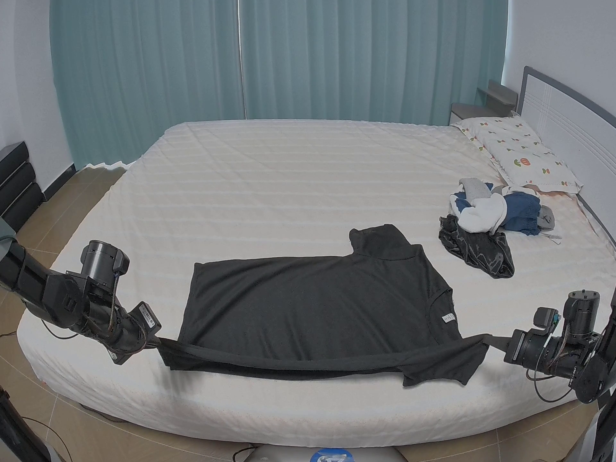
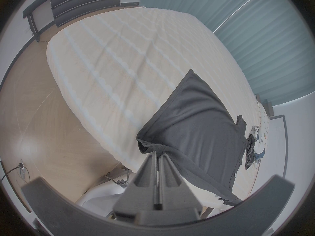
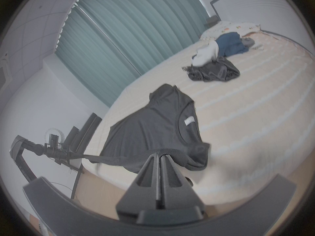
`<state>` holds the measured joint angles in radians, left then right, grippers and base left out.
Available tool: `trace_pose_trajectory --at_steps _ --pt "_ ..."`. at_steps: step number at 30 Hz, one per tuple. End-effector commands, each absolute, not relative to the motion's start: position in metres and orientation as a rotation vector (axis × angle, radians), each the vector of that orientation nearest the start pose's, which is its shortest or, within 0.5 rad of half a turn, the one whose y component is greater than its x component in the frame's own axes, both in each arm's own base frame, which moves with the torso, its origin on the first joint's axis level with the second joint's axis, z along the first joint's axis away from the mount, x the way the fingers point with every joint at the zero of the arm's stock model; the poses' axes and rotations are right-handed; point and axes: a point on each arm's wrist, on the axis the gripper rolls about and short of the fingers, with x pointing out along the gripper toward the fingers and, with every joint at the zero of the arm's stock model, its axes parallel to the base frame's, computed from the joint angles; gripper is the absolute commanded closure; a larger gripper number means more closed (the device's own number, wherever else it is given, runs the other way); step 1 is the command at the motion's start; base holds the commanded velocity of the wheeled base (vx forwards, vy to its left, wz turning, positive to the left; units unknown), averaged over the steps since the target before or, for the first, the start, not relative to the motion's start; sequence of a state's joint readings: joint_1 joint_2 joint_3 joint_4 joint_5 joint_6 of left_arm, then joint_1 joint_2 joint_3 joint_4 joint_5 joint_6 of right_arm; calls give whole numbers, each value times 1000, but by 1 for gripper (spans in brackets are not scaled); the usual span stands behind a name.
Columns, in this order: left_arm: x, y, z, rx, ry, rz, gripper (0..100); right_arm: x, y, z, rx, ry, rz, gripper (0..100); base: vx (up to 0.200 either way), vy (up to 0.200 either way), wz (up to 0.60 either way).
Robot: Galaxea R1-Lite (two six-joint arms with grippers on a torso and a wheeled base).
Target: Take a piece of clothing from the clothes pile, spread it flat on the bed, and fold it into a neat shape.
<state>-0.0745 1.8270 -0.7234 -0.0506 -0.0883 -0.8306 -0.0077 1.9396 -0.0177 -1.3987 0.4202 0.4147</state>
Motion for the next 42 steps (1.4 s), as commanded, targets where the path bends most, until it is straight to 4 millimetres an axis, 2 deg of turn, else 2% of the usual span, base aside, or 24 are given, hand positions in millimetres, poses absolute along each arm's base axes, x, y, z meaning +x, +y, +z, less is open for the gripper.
trace_pose_trajectory --at_steps 1,8,14,21,26,31,42 --pt "274 -23 67 -743 1095 317 100 193 7 45 484 627 292 100 0 0 0" --pt "267 -24 68 -693 1146 310 100 185 7 46 447 665 295 100 0 0 0" --pt "272 -24 68 -699 1138 311 100 196 7 48 446 636 298 100 0 0 0" --pt "286 -19 77 -755 1058 307 100 230 7 52 439 582 301 100 0 0 0" --pt "307 -19 71 -837 979 326 100 252 6 53 449 555 297 100 0 0 0" --pt "325 -20 61 -875 959 338 100 275 5 45 466 589 279 100 0 0 0" --pt "356 -18 53 -954 927 369 100 307 8 21 464 610 254 100 0 0 0"
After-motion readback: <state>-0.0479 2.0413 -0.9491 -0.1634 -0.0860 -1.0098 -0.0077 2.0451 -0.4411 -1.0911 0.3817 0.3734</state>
